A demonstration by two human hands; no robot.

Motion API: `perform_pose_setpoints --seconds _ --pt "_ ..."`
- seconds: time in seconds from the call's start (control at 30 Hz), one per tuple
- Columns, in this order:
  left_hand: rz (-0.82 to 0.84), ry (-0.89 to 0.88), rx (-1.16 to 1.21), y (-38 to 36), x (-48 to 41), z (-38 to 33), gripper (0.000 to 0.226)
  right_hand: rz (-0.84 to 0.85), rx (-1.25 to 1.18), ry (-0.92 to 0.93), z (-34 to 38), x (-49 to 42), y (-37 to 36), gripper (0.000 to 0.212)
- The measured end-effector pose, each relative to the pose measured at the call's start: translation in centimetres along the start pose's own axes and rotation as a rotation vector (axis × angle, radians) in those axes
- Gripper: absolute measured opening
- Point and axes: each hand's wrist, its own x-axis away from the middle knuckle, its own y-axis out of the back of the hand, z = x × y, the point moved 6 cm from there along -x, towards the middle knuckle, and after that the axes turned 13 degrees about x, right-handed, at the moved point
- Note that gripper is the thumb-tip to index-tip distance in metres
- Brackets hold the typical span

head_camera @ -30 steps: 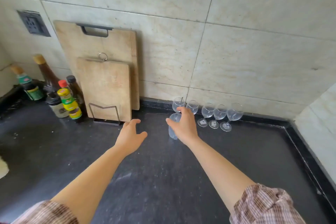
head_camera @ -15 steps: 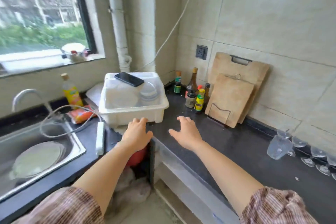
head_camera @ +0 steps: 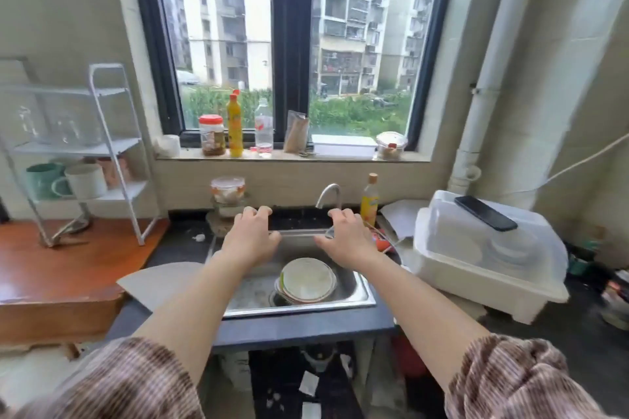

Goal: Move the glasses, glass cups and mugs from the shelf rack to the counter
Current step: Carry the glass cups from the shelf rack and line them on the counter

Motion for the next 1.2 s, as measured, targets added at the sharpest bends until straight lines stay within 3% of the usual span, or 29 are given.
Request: perform_pose_setpoints --seconds 0.3,0.7,0.97,1.2 --pt "-0.201 0.172 -0.111 15.4 -7.4 14.2 0.054 -0.039 -0.024 0.291 20.3 -13.4 -1.1 0.059" --pt "-0.415 0.210 -0.098 32.1 -17.5 26.4 0.050 -0.173 -0.087 0.539 42.7 -27.9 2.4 0.059" --pt "-0.488 0.251 0.013 38.8 -23.3 37.0 0.051 -0.230 -0.240 0.573 54.2 -34.1 0.6 0.061" --pt "-0.469 0.322 0.199 40.2 -28.1 46.9 0.070 -0.024 -0.254 0.477 62.4 -37.7 -7.2 0.053"
